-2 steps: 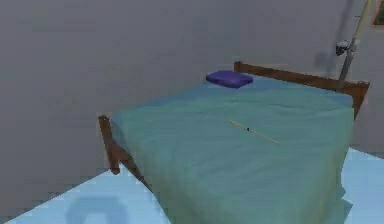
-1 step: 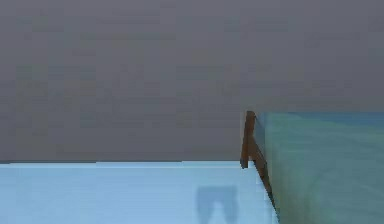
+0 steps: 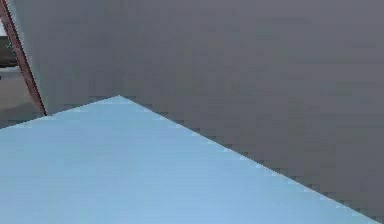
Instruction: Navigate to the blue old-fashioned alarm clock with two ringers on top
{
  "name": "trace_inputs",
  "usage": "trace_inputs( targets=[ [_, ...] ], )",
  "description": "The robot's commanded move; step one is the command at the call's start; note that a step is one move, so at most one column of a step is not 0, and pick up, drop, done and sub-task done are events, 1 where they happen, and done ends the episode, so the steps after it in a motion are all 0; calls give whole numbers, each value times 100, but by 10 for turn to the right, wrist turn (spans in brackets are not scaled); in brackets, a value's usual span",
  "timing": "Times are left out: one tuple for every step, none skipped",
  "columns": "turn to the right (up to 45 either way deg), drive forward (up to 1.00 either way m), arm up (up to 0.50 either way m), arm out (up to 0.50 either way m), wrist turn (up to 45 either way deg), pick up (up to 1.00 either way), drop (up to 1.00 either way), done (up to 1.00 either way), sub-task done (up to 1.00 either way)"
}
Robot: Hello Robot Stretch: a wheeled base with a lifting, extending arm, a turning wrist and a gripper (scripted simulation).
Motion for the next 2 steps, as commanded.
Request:
trace_inputs(
  targets=[
    [-450, 0, 0, 0, 0, 0, 0, 0, 0],
    [0, 15, 0, 0, 0, 0, 0, 0, 0]
  ],
)
